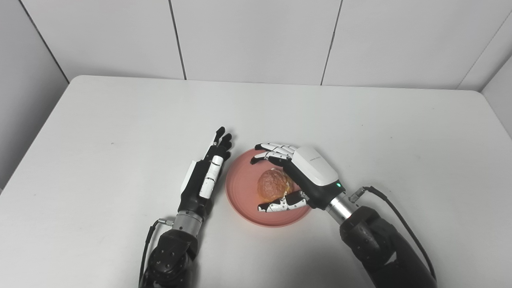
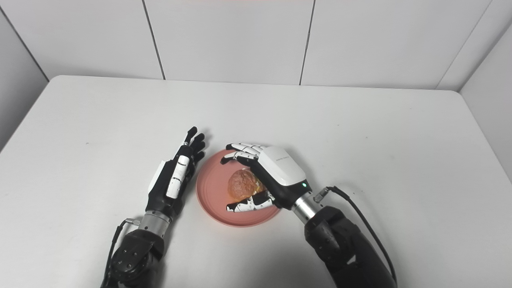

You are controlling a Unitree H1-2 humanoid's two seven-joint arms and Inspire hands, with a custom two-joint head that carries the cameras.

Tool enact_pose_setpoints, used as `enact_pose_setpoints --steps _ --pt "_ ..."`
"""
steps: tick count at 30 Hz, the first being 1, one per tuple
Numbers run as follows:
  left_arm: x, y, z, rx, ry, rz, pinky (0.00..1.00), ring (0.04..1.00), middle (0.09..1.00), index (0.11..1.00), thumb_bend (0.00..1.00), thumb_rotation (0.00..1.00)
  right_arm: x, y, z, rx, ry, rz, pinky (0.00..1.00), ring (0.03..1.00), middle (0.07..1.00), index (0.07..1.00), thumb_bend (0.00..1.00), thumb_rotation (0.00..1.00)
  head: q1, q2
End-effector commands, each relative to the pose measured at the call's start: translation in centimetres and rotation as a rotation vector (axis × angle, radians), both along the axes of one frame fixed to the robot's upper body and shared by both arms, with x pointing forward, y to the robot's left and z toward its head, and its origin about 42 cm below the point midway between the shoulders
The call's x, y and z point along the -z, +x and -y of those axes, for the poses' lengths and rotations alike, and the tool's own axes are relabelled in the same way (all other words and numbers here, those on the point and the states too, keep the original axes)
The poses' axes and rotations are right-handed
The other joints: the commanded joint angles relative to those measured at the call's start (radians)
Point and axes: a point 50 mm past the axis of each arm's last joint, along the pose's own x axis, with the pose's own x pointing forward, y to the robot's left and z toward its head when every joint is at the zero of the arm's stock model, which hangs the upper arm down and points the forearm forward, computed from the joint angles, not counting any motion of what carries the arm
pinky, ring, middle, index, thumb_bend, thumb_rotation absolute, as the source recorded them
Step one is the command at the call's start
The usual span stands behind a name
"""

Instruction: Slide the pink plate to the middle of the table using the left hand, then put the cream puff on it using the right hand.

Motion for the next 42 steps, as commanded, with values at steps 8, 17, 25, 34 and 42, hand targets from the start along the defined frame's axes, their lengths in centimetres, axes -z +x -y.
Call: enact_pose_setpoints --steps 8,17,25,34,42 --pt "-0.7 0.0 0.4 0.013 -0.006 0.027 0.97 0.976 0.978 0.976 0.59 0.96 -2.0 0.6 0.3 -0.021 0.018 0.032 0.96 0.944 0.959 0.873 0.64 0.39 0.002 0.003" --pt "-0.4 0.2 0.4 0.008 -0.006 0.029 0.98 0.987 0.984 0.988 0.60 0.96 -1.9 0.2 0.9 -0.003 0.109 -0.006 0.97 0.973 0.996 0.962 0.63 0.47 0.011 -0.007" --pt "-0.2 0.1 0.4 -0.007 0.004 0.086 0.99 0.991 0.984 0.985 0.60 0.98 -2.1 -0.7 2.1 0.119 0.387 0.054 0.85 0.946 0.999 1.000 0.60 0.65 0.017 -0.004" --pt "0.0 0.0 0.7 -0.027 -0.013 0.144 0.98 0.985 0.973 0.968 0.58 0.98 -2.2 -0.7 3.5 0.267 0.665 -0.021 1.00 1.000 1.000 1.000 0.55 0.87 0.023 -0.002" --pt "-0.1 0.2 0.8 -0.042 0.004 0.154 0.98 0.994 0.982 0.972 0.59 0.99 -2.3 -1.1 3.4 0.403 0.707 -0.125 1.00 0.995 1.000 0.989 0.56 0.99 0.029 -0.001"
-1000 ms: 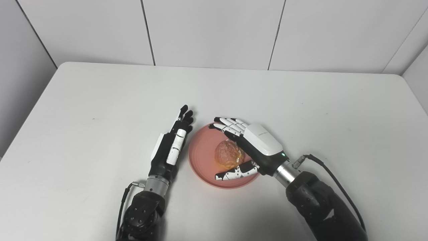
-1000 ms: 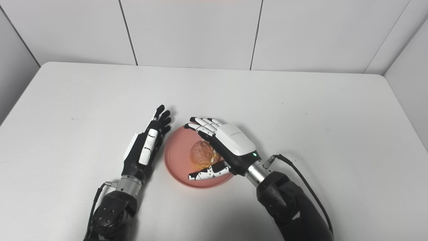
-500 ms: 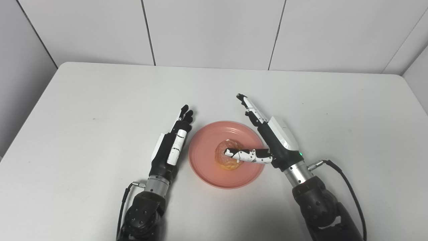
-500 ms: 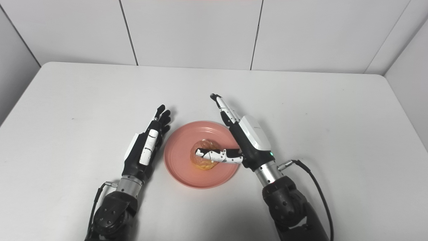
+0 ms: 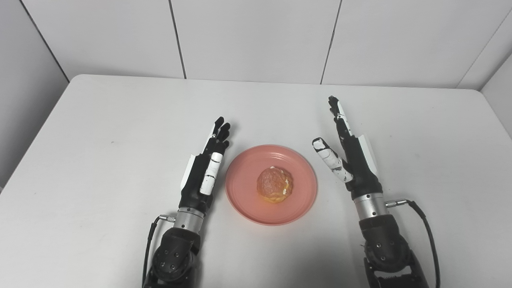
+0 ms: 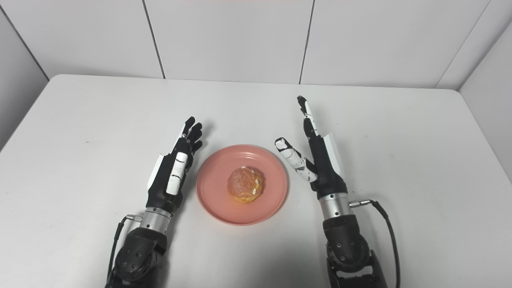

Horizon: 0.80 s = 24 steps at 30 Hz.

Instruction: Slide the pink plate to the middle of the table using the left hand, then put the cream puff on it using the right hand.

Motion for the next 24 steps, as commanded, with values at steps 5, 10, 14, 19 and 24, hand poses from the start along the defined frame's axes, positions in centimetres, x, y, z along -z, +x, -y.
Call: enact_pose_setpoints --steps 5,10,14,19,24 --pt "0.1 0.1 0.3 -0.013 -0.003 0.020 0.99 1.000 0.990 0.974 0.61 0.97 -1.1 -0.7 -0.3 0.022 0.333 -0.093 0.98 0.991 0.984 0.957 0.55 0.85 0.004 0.000" --pt "0.3 0.2 0.6 -0.038 -0.001 0.003 0.98 0.997 0.994 0.984 0.55 0.95 -0.1 -1.7 -0.3 0.026 0.448 -0.140 0.97 0.968 0.966 0.931 0.50 0.80 0.014 -0.014" --pt "0.4 0.2 0.7 -0.050 0.000 -0.021 0.98 1.000 1.000 0.999 0.55 0.95 0.4 -2.2 -0.3 0.006 0.499 -0.187 0.97 0.962 0.962 0.929 0.53 0.77 0.014 -0.014" --pt "0.2 0.1 0.5 -0.045 0.003 -0.030 1.00 1.000 1.000 1.000 0.55 0.95 1.1 -2.0 -0.4 0.008 0.561 -0.224 0.95 0.943 0.952 0.926 0.57 0.73 0.007 -0.008" --pt "0.3 0.1 0.2 -0.045 0.005 -0.027 0.98 1.000 0.998 0.998 0.53 0.95 1.5 -1.3 -0.3 -0.036 0.487 -0.285 0.99 0.980 0.991 0.982 0.58 0.86 -0.002 -0.002"
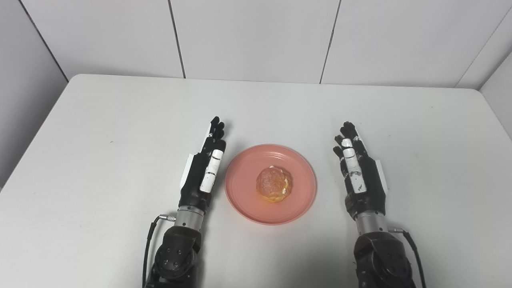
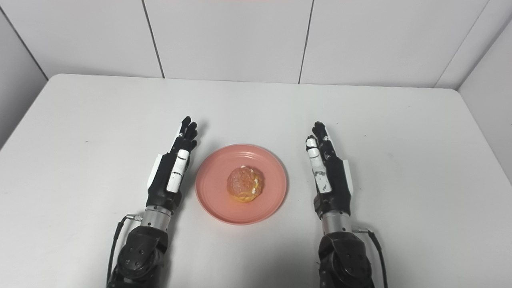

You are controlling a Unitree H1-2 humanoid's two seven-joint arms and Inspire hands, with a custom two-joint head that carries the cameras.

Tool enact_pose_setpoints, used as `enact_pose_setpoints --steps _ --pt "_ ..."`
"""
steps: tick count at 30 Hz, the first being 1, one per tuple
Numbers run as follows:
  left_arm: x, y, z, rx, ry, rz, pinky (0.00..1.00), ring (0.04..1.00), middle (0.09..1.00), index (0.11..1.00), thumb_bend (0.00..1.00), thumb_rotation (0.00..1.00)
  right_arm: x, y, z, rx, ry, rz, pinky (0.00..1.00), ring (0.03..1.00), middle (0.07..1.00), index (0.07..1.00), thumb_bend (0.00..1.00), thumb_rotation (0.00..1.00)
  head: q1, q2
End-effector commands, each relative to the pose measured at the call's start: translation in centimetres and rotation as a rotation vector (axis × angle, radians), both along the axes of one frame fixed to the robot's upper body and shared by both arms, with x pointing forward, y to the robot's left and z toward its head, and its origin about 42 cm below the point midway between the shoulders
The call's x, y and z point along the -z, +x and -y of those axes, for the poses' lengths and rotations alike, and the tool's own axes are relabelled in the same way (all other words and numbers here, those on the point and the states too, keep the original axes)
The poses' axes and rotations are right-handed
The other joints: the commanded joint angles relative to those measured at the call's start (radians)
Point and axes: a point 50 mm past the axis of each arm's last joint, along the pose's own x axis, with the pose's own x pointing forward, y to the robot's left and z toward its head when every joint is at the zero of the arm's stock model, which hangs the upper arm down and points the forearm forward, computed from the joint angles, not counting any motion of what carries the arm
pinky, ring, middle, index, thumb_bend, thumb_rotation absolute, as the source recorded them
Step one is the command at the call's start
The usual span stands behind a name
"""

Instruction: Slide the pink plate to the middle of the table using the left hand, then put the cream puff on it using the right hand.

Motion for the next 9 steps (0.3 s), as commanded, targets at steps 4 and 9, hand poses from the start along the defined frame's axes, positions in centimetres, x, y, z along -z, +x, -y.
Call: enact_pose_setpoints --steps 4,9 --pt "0.13 -0.10 0.12 0.010 -0.006 -0.004 0.99 1.000 1.000 0.997 0.53 0.95 -1.39 1.03 -0.04 -0.065 -0.039 0.014 1.00 0.993 1.000 0.994 0.56 0.87 0.000 0.003" --pt "0.09 -0.03 0.09 0.012 -0.005 -0.023 1.00 1.000 1.000 1.000 0.53 0.97 -1.41 1.23 -0.12 -0.069 -0.039 0.004 1.00 0.986 0.996 0.985 0.56 0.86 0.000 0.003"
